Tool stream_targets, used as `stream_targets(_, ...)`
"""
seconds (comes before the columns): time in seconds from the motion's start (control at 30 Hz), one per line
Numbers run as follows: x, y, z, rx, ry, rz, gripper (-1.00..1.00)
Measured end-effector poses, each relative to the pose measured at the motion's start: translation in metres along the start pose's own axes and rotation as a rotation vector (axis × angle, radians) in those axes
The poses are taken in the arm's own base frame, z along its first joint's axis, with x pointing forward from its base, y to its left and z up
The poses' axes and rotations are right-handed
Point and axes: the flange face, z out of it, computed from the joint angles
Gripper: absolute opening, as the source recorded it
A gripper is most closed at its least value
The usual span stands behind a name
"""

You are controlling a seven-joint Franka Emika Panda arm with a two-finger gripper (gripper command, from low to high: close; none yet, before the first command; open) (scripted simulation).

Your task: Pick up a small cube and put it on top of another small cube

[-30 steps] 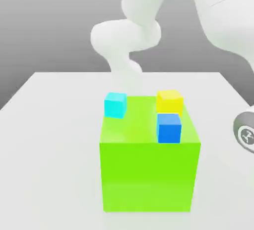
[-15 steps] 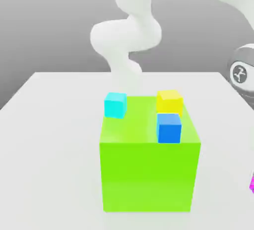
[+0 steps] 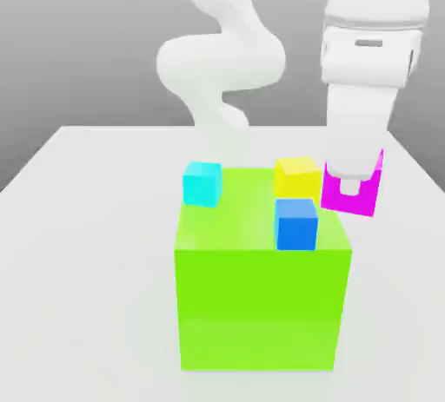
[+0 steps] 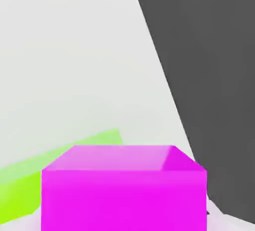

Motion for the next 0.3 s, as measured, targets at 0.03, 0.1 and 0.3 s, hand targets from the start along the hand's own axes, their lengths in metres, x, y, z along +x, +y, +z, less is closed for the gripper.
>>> stream_targets(0.03,-0.011,0.006,-0.007,-0.002,0.0,0.031,-1.0)
stream_targets(0.1,-0.018,0.011,0.006,-0.003,0.0,0.056,-1.0)
stream_targets(0.3,-0.021,0.013,0.044,-0.004,0.0,0.064,1.0)
